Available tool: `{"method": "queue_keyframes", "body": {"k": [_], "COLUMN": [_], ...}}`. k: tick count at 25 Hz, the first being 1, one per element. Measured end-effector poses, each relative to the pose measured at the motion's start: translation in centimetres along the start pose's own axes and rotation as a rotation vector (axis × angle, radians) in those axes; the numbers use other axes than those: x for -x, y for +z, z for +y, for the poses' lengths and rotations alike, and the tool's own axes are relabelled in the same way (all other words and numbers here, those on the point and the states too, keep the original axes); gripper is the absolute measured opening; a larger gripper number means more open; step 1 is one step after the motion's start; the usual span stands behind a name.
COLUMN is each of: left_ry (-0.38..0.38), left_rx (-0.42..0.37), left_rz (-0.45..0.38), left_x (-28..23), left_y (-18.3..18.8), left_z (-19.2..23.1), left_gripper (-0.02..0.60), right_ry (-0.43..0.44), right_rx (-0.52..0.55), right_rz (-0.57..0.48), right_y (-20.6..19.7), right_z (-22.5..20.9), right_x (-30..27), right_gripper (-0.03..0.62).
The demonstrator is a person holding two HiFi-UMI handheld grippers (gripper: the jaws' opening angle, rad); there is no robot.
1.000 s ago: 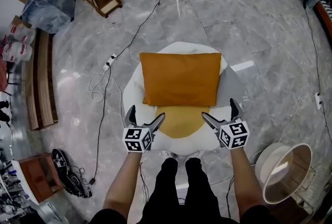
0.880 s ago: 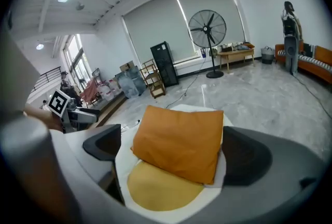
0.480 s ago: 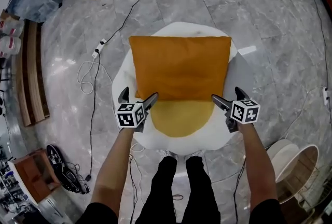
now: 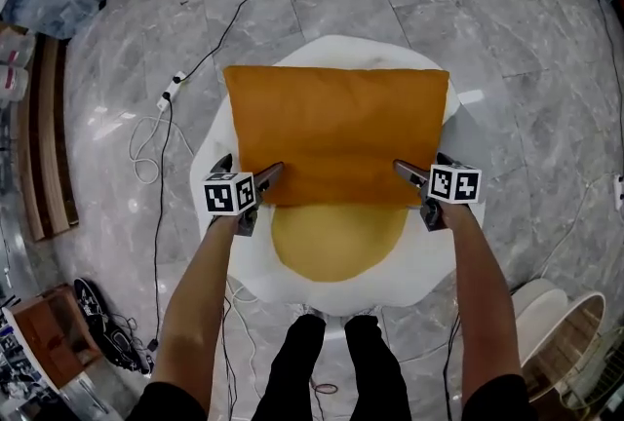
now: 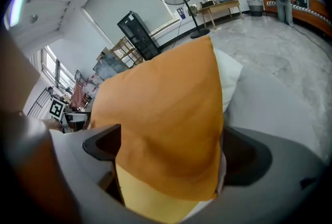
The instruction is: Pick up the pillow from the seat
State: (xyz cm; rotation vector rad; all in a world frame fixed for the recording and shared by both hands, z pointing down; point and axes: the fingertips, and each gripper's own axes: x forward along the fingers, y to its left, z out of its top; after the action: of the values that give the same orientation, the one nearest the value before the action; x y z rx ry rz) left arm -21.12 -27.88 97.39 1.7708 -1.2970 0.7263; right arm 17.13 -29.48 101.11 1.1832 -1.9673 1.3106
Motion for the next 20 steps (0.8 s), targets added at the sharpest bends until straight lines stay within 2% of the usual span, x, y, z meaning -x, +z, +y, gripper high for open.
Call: {"method": "queue_keyframes", "body": {"k": [3, 6, 7, 10, 12, 14, 16, 20], "left_ry": [-0.033, -0.050, -0.051, -0.061, -0.066, -0.072, -0.071, -0.061], "left_rx": [-0.010, -0.017, -0.023, -0.048, -0.054, -0.061, -0.067, -0.065], "left_rz": [0.036, 0.031, 0.023, 0.005, -0.003, -0.015, -0.036, -0.075], "left_x": [-2.3, -3.6, -3.8, -3.9, -3.6, -3.1, -2.2, 1.1], "left_y": [-0.8, -0.8, -0.6, -0.2, -0.1, -0.1, -0.1, 0.9], "left_z": [0.6, 0.6, 0.3, -1.1, -1.7, -2.3, -2.8, -3.9], "left_gripper": [0.595, 0.589, 0.558, 0.387, 0.328, 0.291, 0.261, 0.244], "right_ry": [-0.035, -0.028, -0.021, -0.023, -0.026, -0.030, -0.041, -0.056], "right_rx": [0.021, 0.040, 0.042, 0.059, 0.075, 0.092, 0.115, 0.154], "right_rz": [0.036, 0.060, 0.068, 0.086, 0.086, 0.072, 0.047, 0.003], "right_y": [0.0, 0.2, 0.2, 0.1, -0.1, -0.2, 0.1, 1.1], "right_z": [-1.8, -2.2, -2.0, -1.1, -0.4, 0.2, 0.9, 2.9], "right_x": [-2.3, -3.7, -3.9, -3.8, -3.4, -2.7, -1.5, 1.7], "right_gripper": [0.589, 0.583, 0.554, 0.438, 0.350, 0.279, 0.235, 0.218]}}
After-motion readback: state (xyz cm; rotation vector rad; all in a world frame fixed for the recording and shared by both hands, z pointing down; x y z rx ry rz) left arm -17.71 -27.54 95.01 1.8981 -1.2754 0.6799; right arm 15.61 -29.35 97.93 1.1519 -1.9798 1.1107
